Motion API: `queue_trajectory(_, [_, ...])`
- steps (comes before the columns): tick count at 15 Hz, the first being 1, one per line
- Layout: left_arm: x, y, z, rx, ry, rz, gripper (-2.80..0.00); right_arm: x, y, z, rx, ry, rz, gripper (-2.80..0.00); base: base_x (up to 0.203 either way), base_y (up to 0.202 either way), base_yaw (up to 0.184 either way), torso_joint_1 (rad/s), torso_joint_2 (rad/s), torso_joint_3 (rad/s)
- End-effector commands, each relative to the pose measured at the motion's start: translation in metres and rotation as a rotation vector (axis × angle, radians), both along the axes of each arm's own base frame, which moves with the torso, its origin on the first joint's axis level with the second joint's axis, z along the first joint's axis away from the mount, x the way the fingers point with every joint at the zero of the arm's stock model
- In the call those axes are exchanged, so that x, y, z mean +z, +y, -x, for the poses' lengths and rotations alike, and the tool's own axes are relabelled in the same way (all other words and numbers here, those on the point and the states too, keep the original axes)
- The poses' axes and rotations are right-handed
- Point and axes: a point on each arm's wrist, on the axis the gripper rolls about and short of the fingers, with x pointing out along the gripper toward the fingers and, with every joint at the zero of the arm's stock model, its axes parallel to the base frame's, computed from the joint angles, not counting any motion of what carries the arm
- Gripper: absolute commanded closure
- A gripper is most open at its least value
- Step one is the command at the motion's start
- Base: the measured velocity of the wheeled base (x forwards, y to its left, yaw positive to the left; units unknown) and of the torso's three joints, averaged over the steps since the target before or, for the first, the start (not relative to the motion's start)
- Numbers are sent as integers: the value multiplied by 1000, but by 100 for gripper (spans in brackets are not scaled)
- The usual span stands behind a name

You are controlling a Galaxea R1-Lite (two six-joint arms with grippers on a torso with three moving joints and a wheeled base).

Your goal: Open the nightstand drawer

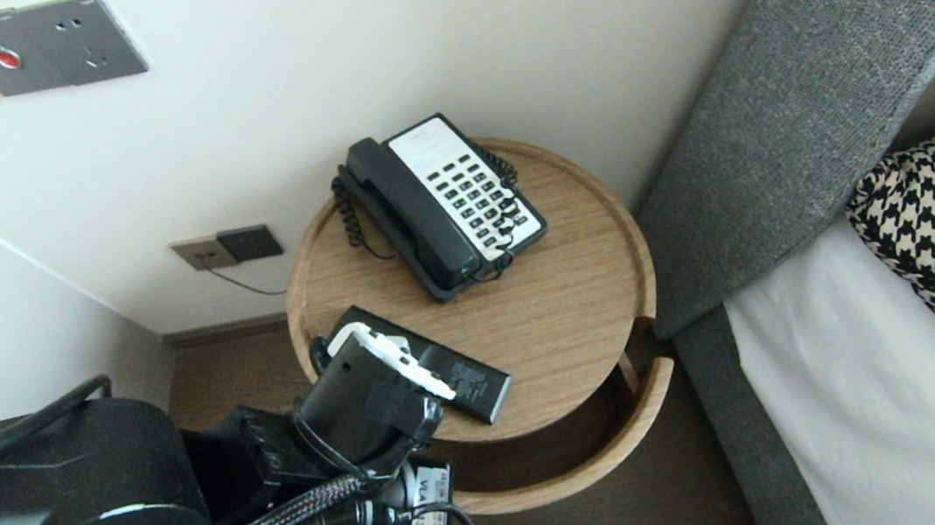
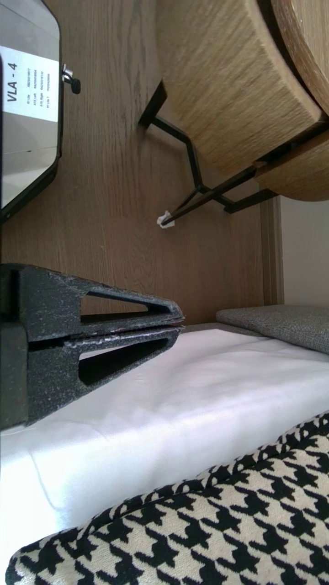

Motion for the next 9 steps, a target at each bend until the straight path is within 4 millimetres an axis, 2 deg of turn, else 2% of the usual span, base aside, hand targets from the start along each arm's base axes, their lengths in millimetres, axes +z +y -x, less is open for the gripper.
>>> queue_trajectory(1, [-10, 3, 11, -18, 3, -17, 0, 0, 0, 0, 1, -6, 0, 0, 0, 0, 0, 0, 0, 0])
queue_trajectory(9, [-29, 2, 37, -57, 21, -24, 0, 0, 0, 1, 1, -7, 0, 0, 0, 0, 0, 0, 0, 0])
